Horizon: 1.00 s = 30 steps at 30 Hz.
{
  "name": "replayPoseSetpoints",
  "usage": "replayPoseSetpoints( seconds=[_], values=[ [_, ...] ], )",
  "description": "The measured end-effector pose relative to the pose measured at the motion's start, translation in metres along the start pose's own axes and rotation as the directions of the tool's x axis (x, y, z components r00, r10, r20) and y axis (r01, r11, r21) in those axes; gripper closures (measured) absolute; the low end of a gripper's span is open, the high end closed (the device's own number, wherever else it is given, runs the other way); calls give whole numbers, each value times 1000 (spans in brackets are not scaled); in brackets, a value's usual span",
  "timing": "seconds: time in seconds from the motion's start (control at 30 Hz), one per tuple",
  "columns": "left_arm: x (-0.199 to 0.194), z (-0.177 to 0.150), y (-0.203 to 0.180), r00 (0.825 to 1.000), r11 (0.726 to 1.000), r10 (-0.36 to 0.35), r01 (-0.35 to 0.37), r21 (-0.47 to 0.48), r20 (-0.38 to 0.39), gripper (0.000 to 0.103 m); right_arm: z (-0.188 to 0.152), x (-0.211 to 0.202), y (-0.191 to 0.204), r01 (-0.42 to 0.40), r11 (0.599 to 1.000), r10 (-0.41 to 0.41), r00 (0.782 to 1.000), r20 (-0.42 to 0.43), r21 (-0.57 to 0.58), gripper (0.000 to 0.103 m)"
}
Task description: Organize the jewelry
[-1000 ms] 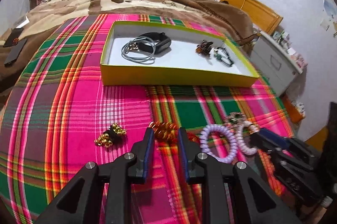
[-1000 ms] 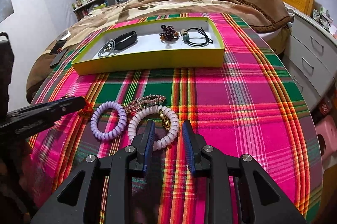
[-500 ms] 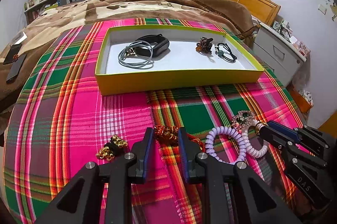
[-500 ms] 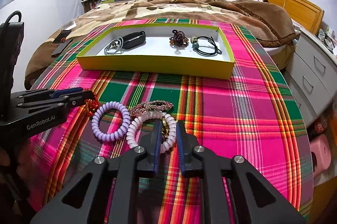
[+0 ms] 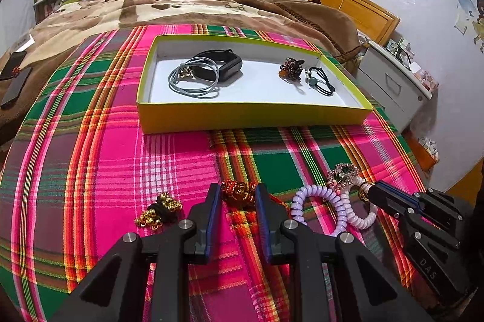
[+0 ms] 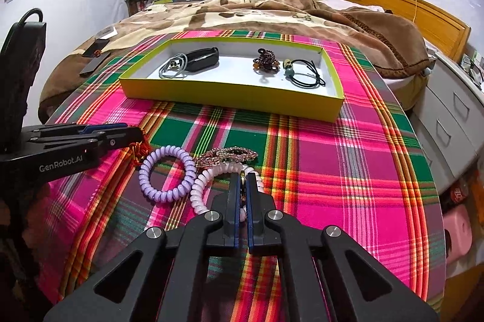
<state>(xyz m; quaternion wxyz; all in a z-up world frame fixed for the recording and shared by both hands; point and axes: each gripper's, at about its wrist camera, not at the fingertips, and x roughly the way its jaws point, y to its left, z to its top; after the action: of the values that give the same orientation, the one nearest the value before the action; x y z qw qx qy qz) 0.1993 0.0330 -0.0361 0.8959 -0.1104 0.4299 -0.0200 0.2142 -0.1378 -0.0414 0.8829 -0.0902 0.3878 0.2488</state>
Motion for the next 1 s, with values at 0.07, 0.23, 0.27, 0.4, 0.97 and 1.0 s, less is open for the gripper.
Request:
replayPoseSetpoints(
  seconds=[0.07,0.23,0.27,0.4,0.97,1.0],
  values=[
    [2,2,-2,1000,1000,3,-3,3,-1,80,0,0,0,0,1000,0,1000,2,1,100],
    [5,5,-5,1000,1000,17,-17,24,3,80,-1,-2,-2,-6,1000,6,1000,11,17,100],
    [6,5,-5,1000,999,25,-25,30,3,81,-1,-3,-2,-9,1000,9,1000,12,21,100],
    [8,7,-6,1000,999,29,-29,45,6,85,-1,-6,-3,-16,999,15,1000,14,28,100],
    [-19,-4,1,998,997,-36,32,73,56,97,-1,-22,-5,-17,999,16,999,38,42,100],
    [-21,-4,0,997,996,-38,33,77,62,97,-1,-23,-5,-17,999,15,999,40,43,100]
  ],
)
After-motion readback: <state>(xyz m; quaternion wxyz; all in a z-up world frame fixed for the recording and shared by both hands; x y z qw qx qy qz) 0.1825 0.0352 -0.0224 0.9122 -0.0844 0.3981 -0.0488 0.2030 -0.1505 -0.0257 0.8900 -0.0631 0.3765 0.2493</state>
